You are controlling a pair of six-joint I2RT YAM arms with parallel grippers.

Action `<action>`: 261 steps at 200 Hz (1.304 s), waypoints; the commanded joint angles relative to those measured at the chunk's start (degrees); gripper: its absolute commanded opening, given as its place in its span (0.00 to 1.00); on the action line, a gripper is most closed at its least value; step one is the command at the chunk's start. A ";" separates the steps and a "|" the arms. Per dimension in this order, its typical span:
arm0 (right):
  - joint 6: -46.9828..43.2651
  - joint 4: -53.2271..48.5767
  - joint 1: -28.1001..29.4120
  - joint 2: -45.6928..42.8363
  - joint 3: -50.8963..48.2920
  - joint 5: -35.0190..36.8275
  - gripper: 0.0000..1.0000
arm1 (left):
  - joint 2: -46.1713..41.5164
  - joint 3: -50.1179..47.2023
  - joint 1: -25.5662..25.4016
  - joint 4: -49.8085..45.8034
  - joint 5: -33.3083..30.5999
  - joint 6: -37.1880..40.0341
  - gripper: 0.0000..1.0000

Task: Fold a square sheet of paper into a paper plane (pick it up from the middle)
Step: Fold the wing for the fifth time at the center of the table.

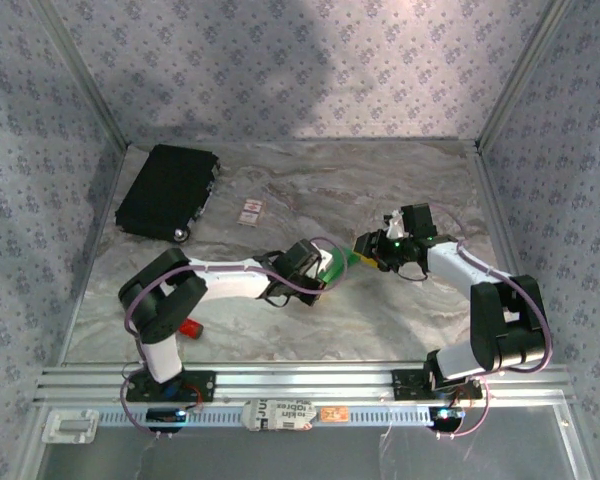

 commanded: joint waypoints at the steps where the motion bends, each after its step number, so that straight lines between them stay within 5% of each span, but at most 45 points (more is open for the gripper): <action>1: -1.04 -0.63 -0.34 -1.17 0.48 -0.79 0.45 | 0.43 -0.27 1.27 2.74 7.17 -2.72 0.00; 105: 0.20 5.13 0.94 -1.18 -3.04 -3.39 0.43 | 8.43 1.91 4.39 9.01 22.04 -10.95 0.00; 171: 2.64 11.79 2.09 -1.33 -7.48 -2.48 0.24 | 11.73 2.95 5.86 12.94 28.66 -20.01 0.00; 261: 2.68 12.57 2.13 -1.35 -9.03 -0.37 0.17 | 9.34 5.70 5.25 9.08 23.77 -29.96 0.00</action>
